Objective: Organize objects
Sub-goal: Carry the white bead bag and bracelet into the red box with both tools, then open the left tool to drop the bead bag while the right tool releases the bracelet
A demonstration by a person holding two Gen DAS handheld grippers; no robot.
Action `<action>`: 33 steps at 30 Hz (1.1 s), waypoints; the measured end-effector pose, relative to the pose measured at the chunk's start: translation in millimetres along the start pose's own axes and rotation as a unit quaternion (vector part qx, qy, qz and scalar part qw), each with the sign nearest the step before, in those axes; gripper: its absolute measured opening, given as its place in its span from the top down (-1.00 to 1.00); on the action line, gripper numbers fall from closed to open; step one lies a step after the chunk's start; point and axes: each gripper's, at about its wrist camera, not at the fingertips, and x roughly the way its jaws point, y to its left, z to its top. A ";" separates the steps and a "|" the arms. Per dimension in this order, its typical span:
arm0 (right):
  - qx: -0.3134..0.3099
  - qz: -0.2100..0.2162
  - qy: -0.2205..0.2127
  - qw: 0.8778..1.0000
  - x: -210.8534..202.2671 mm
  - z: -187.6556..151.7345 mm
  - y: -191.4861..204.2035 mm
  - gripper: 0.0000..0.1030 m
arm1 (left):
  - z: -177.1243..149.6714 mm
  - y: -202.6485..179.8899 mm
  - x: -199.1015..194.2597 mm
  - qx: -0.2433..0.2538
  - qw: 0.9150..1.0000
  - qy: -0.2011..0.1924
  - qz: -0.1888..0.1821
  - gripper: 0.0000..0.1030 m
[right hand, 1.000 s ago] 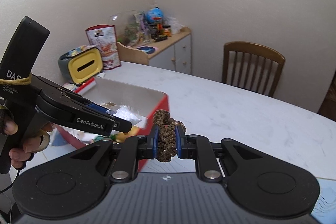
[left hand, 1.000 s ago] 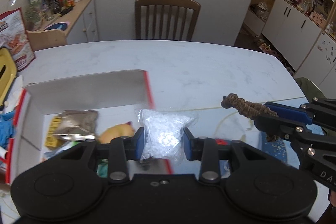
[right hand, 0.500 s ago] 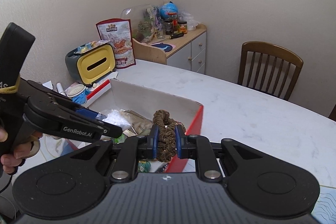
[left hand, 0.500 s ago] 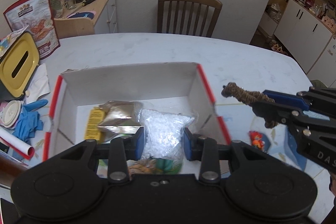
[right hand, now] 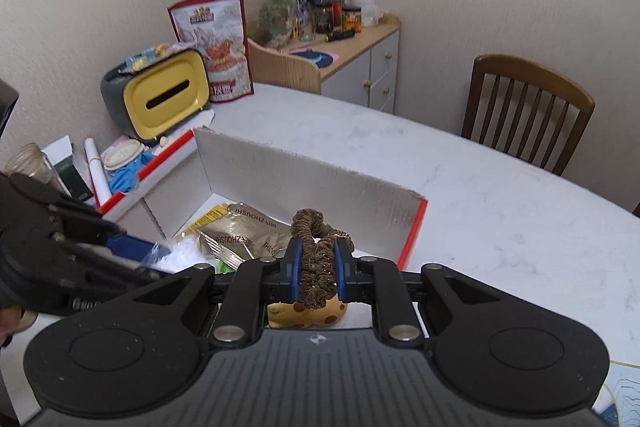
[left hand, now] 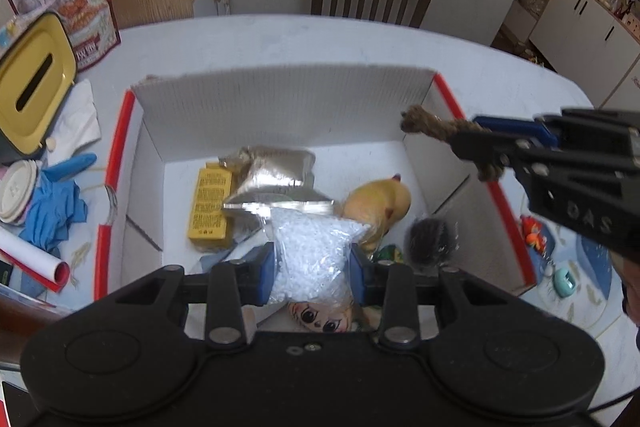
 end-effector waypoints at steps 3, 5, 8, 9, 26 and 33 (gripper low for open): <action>-0.006 -0.003 0.010 1.000 15.8 2.1 3.9 0.69 | -2.4 1.3 8.2 0.006 1.000 0.008 -0.005 0.32; -0.008 -0.004 0.018 1.000 26.0 3.4 5.9 0.69 | -4.1 2.0 13.7 0.009 1.000 0.015 -0.008 0.32; -0.014 -0.006 0.031 0.999 40.5 4.0 9.0 0.69 | -7.6 3.7 21.4 0.010 1.000 0.025 -0.012 0.32; -0.016 -0.007 0.036 0.999 45.1 4.0 10.4 0.69 | -8.6 4.3 23.2 0.010 0.999 0.027 -0.014 0.32; -0.020 -0.011 0.092 0.995 87.1 -11.8 20.9 0.69 | -16.5 11.1 43.2 0.004 0.998 0.053 -0.028 0.32; -0.011 -0.008 0.094 0.995 85.6 -12.5 19.2 0.68 | -17.2 11.5 51.1 0.001 0.997 0.067 -0.028 0.26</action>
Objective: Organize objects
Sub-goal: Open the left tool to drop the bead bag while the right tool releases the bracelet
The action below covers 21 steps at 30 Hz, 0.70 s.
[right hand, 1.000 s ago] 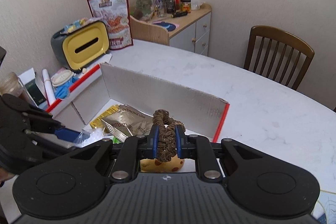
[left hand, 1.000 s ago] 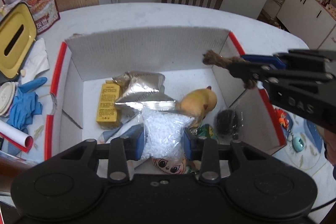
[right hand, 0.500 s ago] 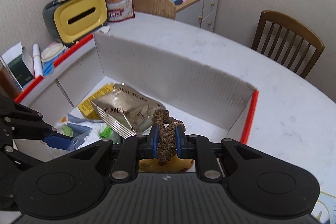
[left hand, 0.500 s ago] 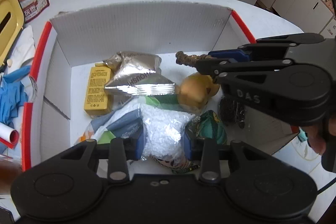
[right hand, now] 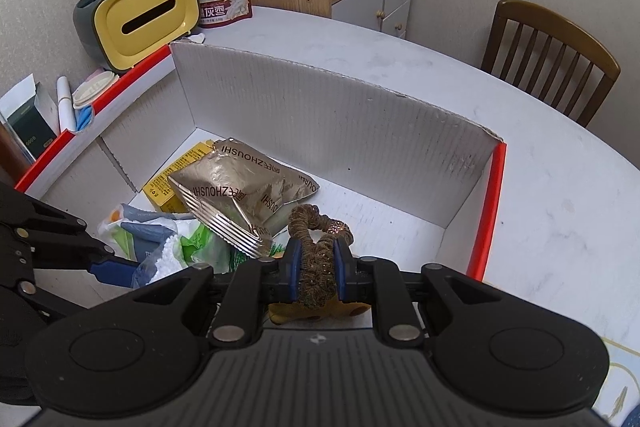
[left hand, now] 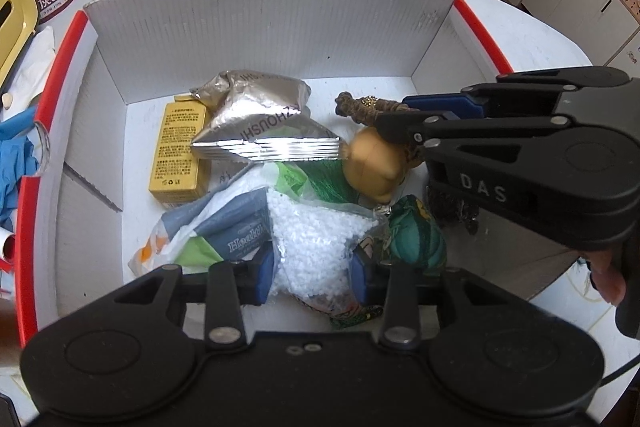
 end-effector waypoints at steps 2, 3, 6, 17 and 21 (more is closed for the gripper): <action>0.005 0.004 0.002 1.000 -1.3 -0.1 -1.2 0.67 | 1.1 0.3 1.9 -0.002 1.000 0.004 -0.001 0.22; 0.007 0.005 0.002 1.000 -2.2 -0.5 -1.5 0.66 | 1.5 0.4 2.4 -0.003 1.000 0.004 0.000 0.21; 0.015 0.009 0.000 1.000 -7.0 -1.9 -3.4 0.59 | 4.1 1.5 4.5 -0.007 1.000 0.008 0.002 0.16; 0.031 0.020 -0.022 0.999 -39.3 -6.0 -6.1 0.24 | 4.2 0.8 -3.1 -0.015 1.000 -0.004 0.010 -0.17; 0.033 0.019 -0.040 0.998 -55.0 -7.4 -5.4 -0.04 | 3.9 -4.1 -12.2 -0.014 1.000 -0.016 0.013 -0.25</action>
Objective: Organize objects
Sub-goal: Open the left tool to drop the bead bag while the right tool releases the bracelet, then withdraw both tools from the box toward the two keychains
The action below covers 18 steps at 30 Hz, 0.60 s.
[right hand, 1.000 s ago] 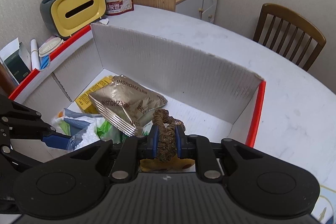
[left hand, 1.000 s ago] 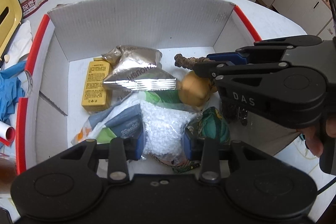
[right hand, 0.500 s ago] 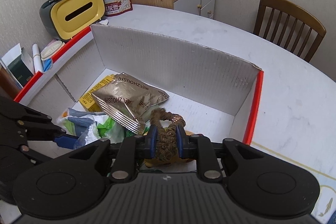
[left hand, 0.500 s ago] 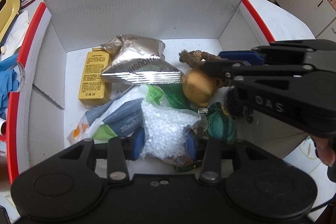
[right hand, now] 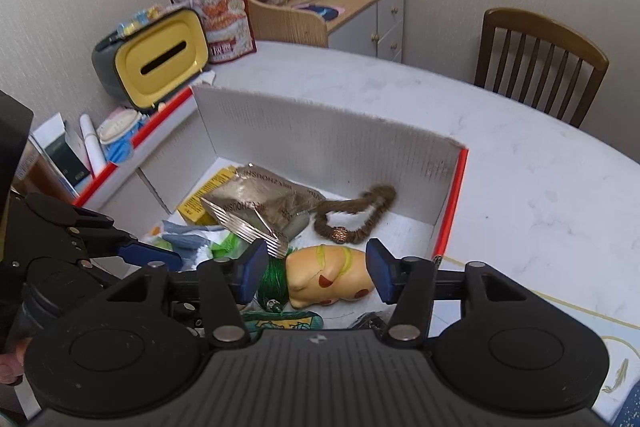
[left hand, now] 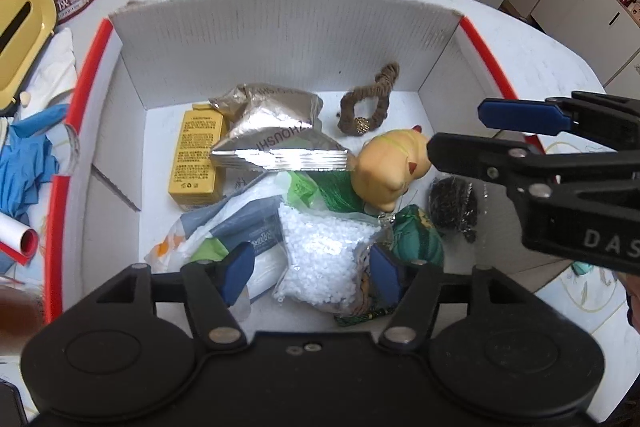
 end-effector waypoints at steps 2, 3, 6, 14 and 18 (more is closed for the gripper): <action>0.000 0.001 -0.006 1.000 -7.5 0.2 0.7 -0.04 | -0.1 -1.7 -4.9 -0.001 1.000 -0.006 0.000 -0.30; 0.001 0.002 -0.009 1.000 -11.2 0.3 0.9 -0.04 | -0.4 -2.5 -7.7 -0.001 1.000 -0.010 0.001 -0.31; 0.004 0.005 -0.019 1.000 -22.9 -0.1 1.6 -0.04 | -0.8 -3.3 -17.2 0.001 1.000 -0.019 0.003 -0.35; 0.016 0.012 -0.044 0.999 -56.2 -7.0 -3.6 -0.15 | -3.3 -14.3 -43.2 0.005 0.999 -0.050 0.010 -0.45; 0.021 0.017 -0.055 0.998 -75.2 -14.6 -10.6 -0.21 | -4.8 -21.9 -58.5 0.004 0.998 -0.066 0.013 -0.49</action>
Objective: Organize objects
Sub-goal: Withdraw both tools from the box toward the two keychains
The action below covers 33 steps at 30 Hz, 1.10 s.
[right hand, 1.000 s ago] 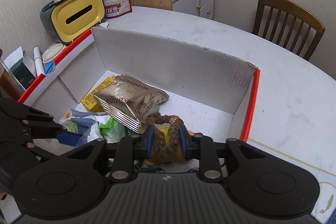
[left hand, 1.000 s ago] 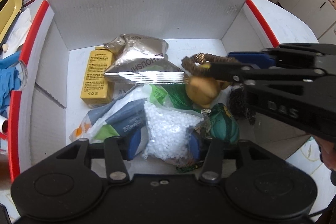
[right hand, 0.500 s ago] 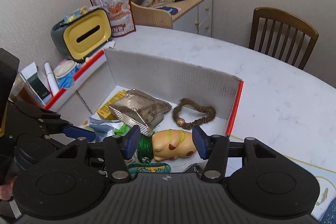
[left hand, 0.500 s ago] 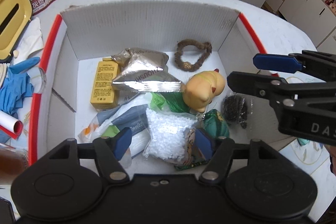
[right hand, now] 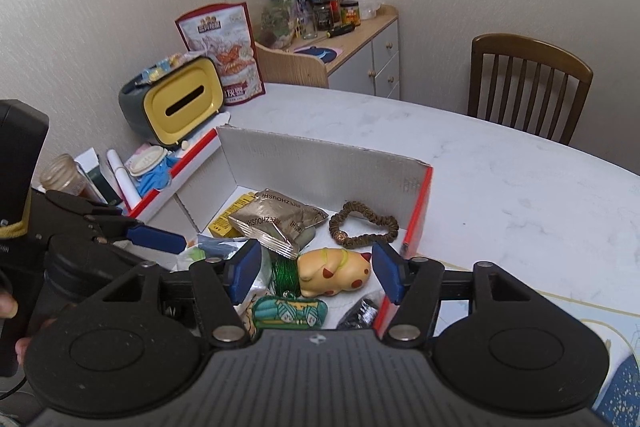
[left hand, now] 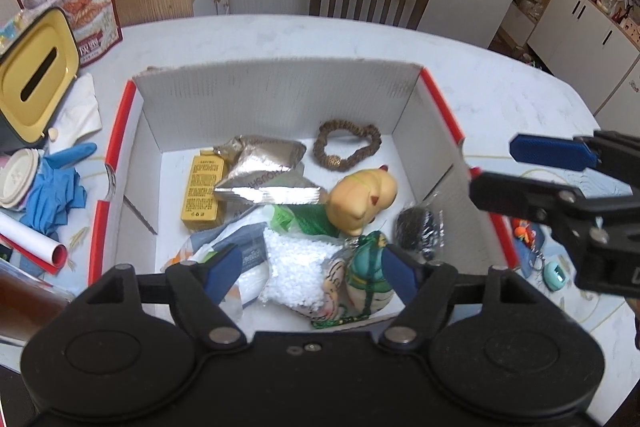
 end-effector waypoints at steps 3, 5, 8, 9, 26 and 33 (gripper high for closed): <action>0.007 0.003 -0.011 1.000 -15.6 -3.7 -7.1 -0.26 | -1.2 -6.8 -10.9 0.000 1.000 -0.011 0.001 -0.52; 0.013 0.006 -0.017 1.000 -25.9 -6.2 -12.3 -0.27 | -1.1 -13.8 -15.9 0.002 1.000 -0.018 0.000 -0.54; 0.017 0.007 -0.027 0.999 -41.7 -10.3 -19.8 -0.36 | -0.9 -26.5 -22.9 0.009 0.999 -0.031 0.004 -0.61; 0.018 0.007 -0.031 0.999 -47.5 -11.9 -22.8 -0.37 | -0.8 -31.1 -25.1 0.012 0.999 -0.034 0.004 -0.62; 0.023 0.002 -0.059 0.998 -115.9 -46.1 -81.2 -0.59 | -3.6 -108.3 -39.5 0.038 0.997 -0.071 0.003 -0.81; 0.032 -0.008 -0.060 0.998 -135.7 -65.2 -111.8 -0.66 | -2.6 -140.4 -38.2 0.048 0.996 -0.081 -0.002 -0.95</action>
